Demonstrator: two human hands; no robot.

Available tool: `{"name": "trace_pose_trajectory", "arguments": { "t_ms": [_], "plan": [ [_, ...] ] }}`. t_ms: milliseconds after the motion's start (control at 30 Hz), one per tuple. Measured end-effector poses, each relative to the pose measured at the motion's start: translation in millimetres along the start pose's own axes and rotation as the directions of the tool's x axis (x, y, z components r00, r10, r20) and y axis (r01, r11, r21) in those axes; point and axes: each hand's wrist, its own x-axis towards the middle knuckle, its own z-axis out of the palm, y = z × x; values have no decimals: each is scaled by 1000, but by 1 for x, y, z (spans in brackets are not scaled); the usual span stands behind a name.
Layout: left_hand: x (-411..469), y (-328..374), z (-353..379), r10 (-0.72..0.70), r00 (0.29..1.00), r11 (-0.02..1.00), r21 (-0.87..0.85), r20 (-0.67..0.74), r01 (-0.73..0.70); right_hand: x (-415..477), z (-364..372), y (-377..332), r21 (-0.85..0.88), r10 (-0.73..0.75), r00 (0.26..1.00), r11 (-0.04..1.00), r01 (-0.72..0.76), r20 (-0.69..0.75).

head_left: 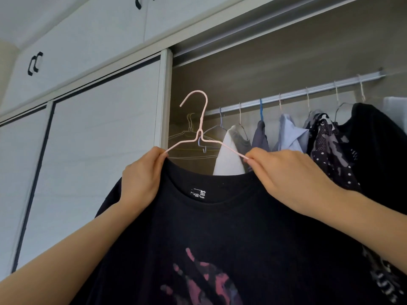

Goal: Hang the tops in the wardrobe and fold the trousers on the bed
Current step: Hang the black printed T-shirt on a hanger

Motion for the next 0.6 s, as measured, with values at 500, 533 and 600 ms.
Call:
{"name": "trace_pose_trajectory", "arguments": {
  "t_ms": [500,533,600],
  "plan": [
    [43,59,47,162,980,971,-194,112,-138,15,-81,38,752,461,792,328,-572,401],
    [46,64,47,178,973,967,-208,148,-145,18,-88,41,735,476,789,356,-577,389],
    [49,73,49,189,959,961,-240,212,-136,24,-95,44,709,491,786,393,-585,376]
  ]
}}
